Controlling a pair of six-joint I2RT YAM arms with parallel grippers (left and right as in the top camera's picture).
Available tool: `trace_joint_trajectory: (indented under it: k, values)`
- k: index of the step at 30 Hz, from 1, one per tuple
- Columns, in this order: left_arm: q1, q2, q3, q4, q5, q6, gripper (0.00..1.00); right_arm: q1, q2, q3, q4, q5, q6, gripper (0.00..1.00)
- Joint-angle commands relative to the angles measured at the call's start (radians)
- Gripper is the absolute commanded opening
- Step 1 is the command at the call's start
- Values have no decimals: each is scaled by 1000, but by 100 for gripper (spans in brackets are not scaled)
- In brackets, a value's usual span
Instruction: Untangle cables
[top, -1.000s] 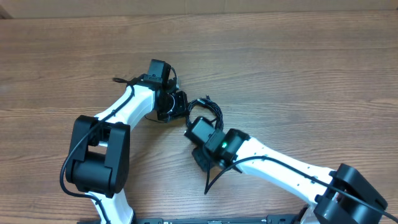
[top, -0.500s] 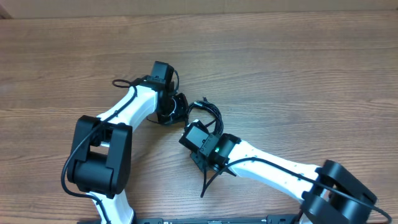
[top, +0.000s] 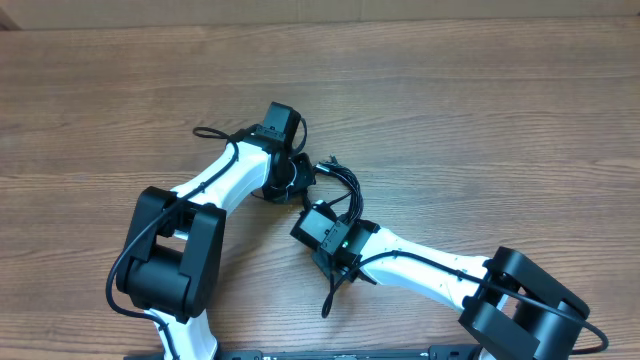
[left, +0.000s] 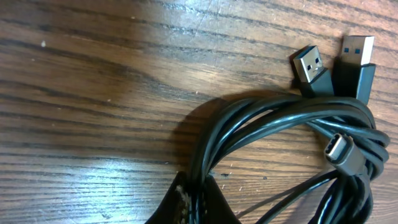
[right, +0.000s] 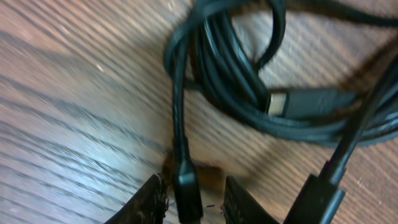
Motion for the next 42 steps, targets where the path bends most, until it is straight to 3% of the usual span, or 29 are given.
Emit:
trace_joint_trajectory:
  k: [1,6,11,21,30,34,42]
  values:
    - [-5,9,-4,6,-37,-20,4,-2,-2,-12,-3,20,3,27]
    - [-5,9,-4,10,-36,-20,4,-2,-2,-10,-2,20,3,4]
    - [-5,9,-4,9,-23,-3,4,-2,-4,19,-19,20,3,4]
    - [-4,9,-4,66,284,282,4,-29,-4,85,-101,-19,3,4]
    - [-4,9,-4,73,358,325,4,-222,-4,161,-142,-381,7,4]
    - [-4,9,-3,73,358,325,4,-307,-2,162,-57,-537,185,4]
    - [24,9,-3,72,480,378,4,-325,-1,162,15,-491,399,4]
